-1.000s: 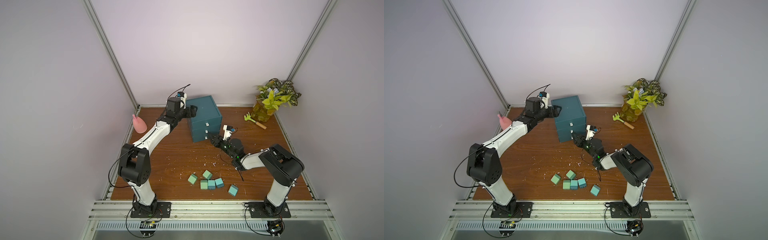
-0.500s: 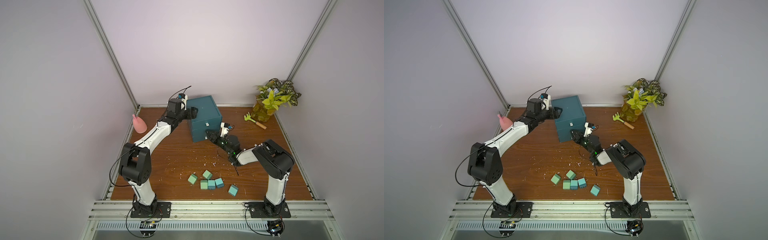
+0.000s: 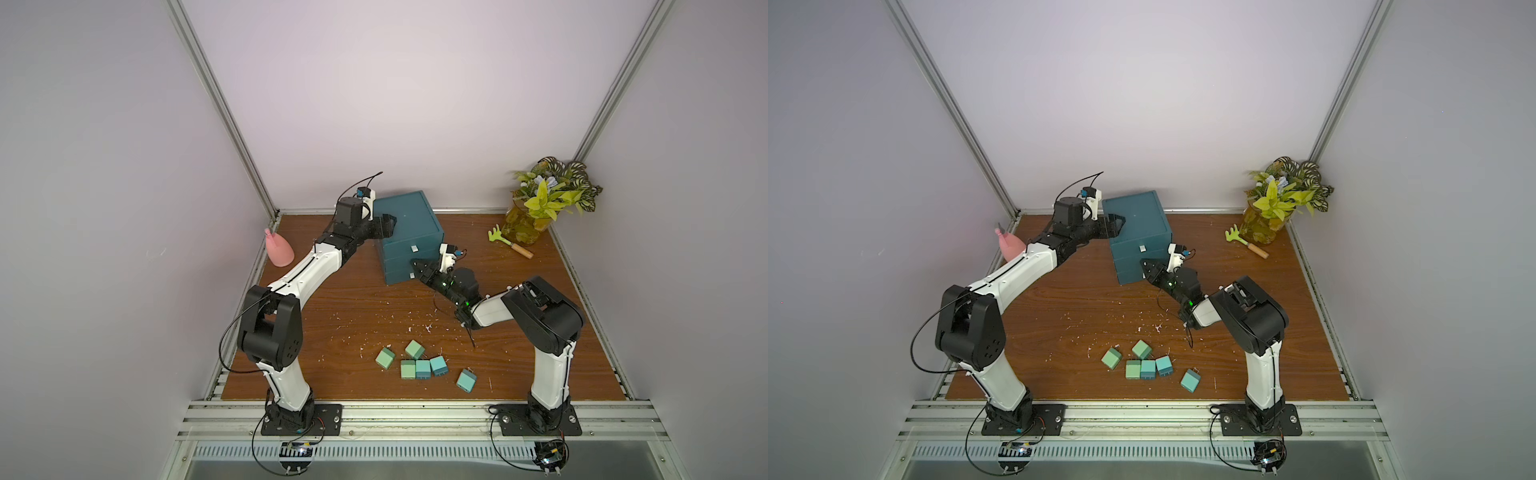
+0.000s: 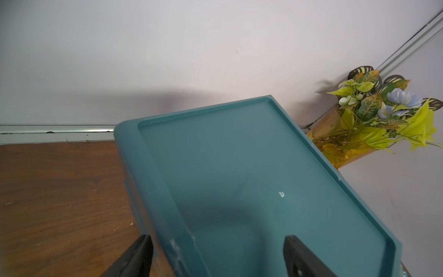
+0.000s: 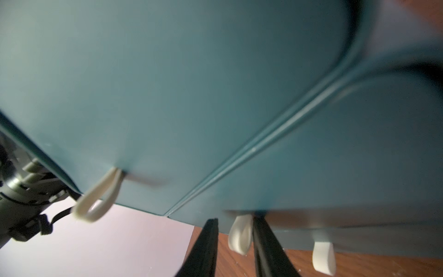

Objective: Place the plugs into the drawer by color
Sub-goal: Open the drawer in the storage box.

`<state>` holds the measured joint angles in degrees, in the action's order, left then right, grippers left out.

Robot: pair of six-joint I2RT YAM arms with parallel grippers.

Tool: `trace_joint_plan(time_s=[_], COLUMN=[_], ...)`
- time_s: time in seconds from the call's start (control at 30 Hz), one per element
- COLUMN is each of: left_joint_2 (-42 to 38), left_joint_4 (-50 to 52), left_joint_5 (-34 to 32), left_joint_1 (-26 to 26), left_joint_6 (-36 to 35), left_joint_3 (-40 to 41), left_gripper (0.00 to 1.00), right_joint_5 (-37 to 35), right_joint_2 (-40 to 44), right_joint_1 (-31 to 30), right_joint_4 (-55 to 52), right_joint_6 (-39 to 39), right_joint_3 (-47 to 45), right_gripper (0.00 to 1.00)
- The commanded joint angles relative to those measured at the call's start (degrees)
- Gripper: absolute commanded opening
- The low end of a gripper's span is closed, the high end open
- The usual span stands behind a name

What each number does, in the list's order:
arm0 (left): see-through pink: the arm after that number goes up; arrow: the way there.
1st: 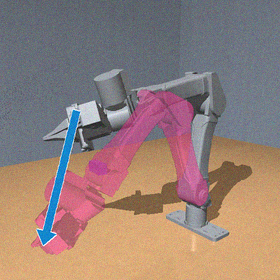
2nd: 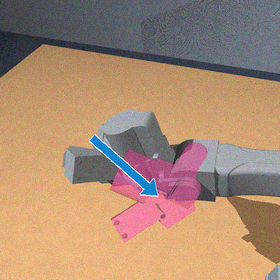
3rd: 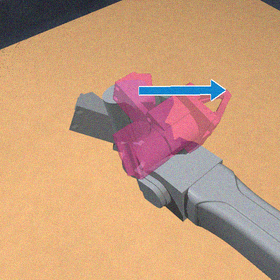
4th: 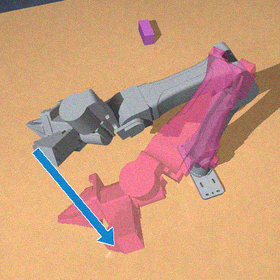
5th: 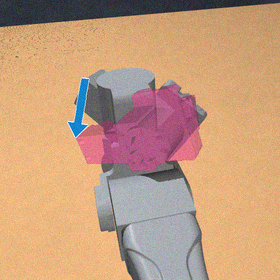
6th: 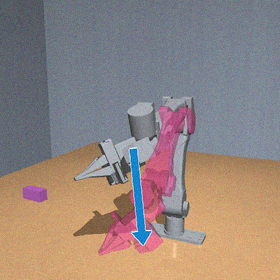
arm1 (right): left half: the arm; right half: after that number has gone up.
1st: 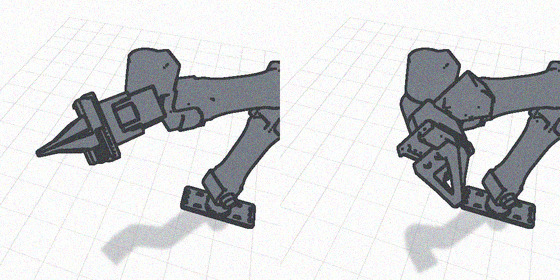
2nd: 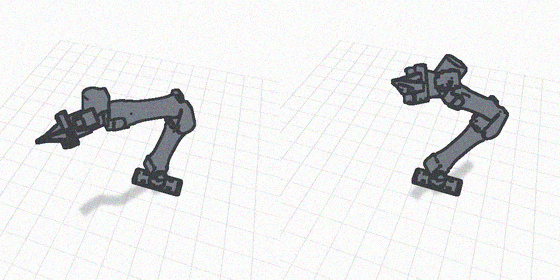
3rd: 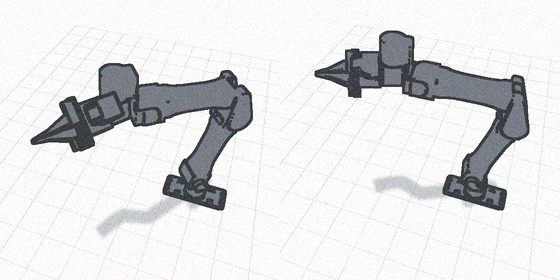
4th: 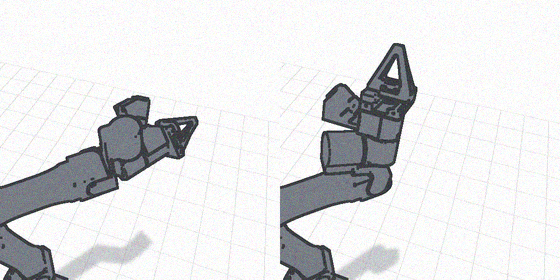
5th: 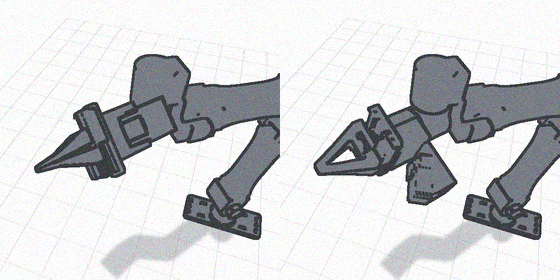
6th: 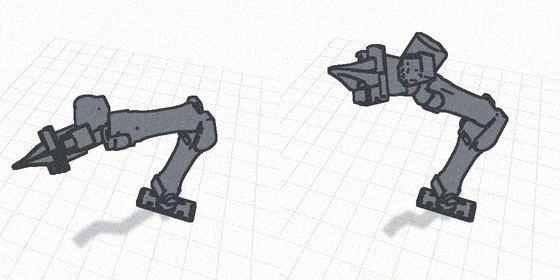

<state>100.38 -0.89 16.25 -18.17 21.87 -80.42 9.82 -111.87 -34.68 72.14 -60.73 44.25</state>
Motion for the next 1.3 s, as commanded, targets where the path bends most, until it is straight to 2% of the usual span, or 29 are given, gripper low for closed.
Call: trace_joint_plan(time_s=[0.0, 0.13, 0.27, 0.43, 1.03, 1.27], left_joint_2=[0.52, 0.52, 0.61, 1.44, 2.29, 2.28], left_joint_4=[-1.14, -1.14, -1.05, -1.38, -2.28, -2.36], left_joint_5=[0.39, 0.36, -0.03, 0.05, 0.3, 0.16], left_joint_1=[0.06, 0.07, 0.13, 1.01, 1.39, 1.39], left_joint_6=[-0.02, -0.07, -0.53, -0.16, 0.67, 0.81], left_joint_3=[0.62, 0.68, 0.74, 1.04, 1.67, 1.76], left_gripper=[0.82, 0.82, 0.82, 0.82, 0.82, 0.82], right_joint_5=[1.12, 0.81, 0.54, 0.48, -0.6, -0.56], right_joint_2=[0.34, 0.9, 1.98, 5.2, 21.89, 23.54], right_joint_1=[0.23, 0.44, 0.57, 0.23, -2.41, -3.16], right_joint_4=[1.6, 1.56, 1.08, -0.35, -8.46, -9.95], right_joint_6=[-0.09, 0.43, 1.37, 3.36, 6.37, 6.58], right_joint_3=[1.73, 1.21, 0.76, -1.26, -18.56, -20.88], right_gripper=[0.28, 0.18, 0.0, 0.0, 0.0, 0.0])
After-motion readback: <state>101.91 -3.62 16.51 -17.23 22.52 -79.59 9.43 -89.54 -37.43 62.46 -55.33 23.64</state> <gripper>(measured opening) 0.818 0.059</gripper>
